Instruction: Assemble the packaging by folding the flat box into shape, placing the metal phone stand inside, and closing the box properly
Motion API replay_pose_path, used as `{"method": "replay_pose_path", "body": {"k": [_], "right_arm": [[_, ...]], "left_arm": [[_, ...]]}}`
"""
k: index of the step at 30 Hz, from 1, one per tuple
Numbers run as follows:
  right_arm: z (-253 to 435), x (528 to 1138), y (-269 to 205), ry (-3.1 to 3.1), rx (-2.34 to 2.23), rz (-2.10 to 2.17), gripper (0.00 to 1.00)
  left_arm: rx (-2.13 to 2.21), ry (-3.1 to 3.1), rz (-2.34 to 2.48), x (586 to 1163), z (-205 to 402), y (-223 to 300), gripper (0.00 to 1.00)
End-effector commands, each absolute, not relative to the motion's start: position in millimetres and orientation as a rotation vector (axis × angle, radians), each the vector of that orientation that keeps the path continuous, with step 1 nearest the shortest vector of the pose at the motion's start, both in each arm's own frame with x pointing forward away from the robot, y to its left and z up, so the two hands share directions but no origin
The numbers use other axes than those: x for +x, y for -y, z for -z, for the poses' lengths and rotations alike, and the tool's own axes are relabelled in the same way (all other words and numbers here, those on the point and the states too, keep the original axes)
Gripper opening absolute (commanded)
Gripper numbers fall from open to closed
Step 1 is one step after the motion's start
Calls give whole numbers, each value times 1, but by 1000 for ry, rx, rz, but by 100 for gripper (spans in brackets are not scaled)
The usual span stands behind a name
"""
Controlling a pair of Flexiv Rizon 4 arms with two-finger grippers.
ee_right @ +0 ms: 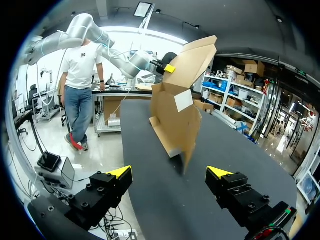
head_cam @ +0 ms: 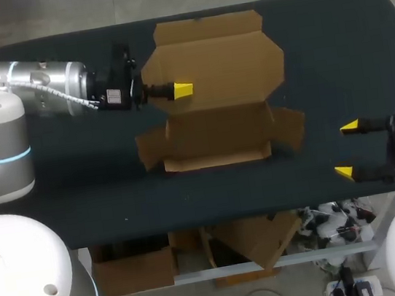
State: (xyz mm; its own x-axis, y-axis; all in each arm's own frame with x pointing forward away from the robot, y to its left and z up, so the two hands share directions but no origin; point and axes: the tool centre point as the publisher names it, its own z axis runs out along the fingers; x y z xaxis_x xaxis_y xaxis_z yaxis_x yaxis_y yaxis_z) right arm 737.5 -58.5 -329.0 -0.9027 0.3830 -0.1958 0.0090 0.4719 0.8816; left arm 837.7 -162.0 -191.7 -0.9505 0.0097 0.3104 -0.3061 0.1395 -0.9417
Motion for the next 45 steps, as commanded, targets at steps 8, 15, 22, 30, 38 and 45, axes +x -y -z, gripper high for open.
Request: {"method": "replay_pose_path", "body": {"k": [8, 15, 22, 30, 38, 45], "right_arm": [[328, 736, 58, -2348, 322, -1411, 100], [327, 731, 52, -2327, 329, -1414, 100], [324, 725, 43, -2320, 321, -1411, 100], [325, 719, 12, -2328, 346, -1378, 25], [328, 715, -18, -2314, 410, -1387, 0], [333, 715, -36, -2284, 497, -1445, 0]], "left_arm": [[279, 2172, -1894, 839, 192, 161, 0], [279, 2172, -1892, 839, 193, 161, 0], [279, 2172, -1892, 839, 193, 161, 0], [279, 2172, -1892, 839, 193, 161, 0], [279, 2172, -1892, 839, 193, 161, 0], [279, 2172, -1892, 839, 193, 161, 0]]}}
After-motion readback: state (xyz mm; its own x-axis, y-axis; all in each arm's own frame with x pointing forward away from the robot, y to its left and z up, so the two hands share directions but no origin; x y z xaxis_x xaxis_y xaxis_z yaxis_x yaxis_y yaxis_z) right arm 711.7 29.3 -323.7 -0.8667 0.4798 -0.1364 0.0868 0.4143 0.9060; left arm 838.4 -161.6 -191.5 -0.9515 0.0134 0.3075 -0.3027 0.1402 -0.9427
